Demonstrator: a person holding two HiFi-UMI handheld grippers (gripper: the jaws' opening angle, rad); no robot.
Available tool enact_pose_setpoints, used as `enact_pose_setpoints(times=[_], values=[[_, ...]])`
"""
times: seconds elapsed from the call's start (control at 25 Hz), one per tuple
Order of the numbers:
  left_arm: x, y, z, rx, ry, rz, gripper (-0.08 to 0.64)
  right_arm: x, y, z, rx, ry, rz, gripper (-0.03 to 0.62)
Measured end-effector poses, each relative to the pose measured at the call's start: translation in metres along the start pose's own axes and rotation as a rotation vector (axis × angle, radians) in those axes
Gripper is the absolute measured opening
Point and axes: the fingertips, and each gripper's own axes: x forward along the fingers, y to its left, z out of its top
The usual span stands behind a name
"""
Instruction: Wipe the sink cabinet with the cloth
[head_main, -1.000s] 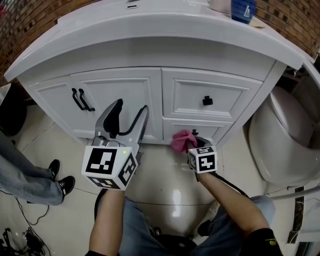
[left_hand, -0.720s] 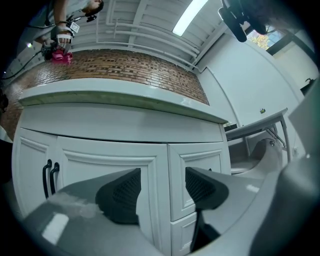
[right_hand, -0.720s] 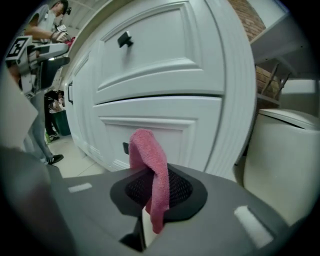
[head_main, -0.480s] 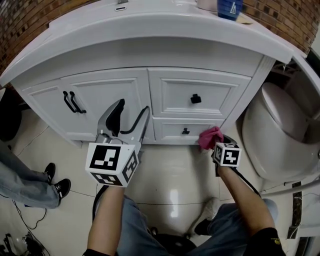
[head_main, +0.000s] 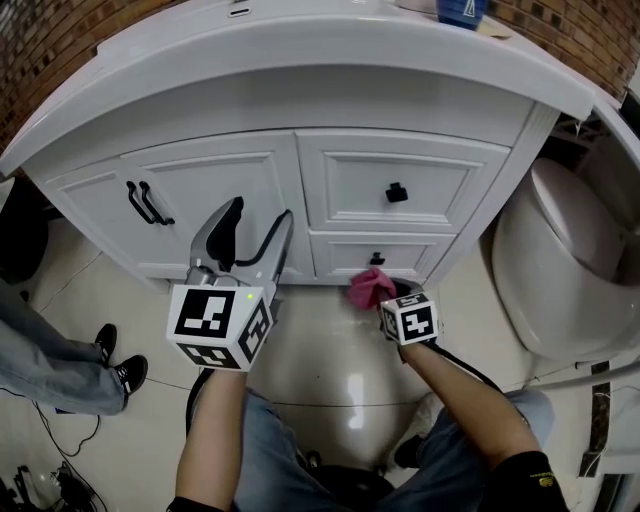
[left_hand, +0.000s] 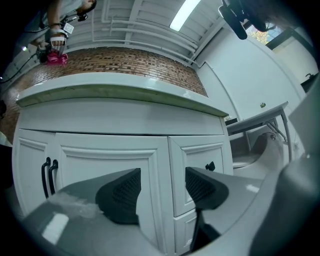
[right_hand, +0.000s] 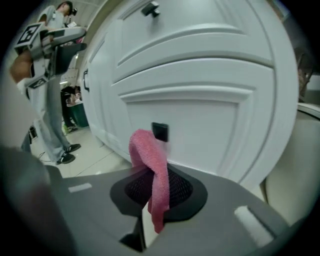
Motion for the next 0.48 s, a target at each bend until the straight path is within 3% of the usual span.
enact_pose_setpoints(times=[0.2,0.48], values=[[-0.001,0.003,0.001,-0.002,0.0,0.008,0.278,0.039,0.077,0.016,-0.043,-0.015,0.116,0.041],[-0.009,0.01,0.001,0.017,0.012,0.025,0.278,0.079,0.113,0.026,-0.214,0.003,0.118,0.04]])
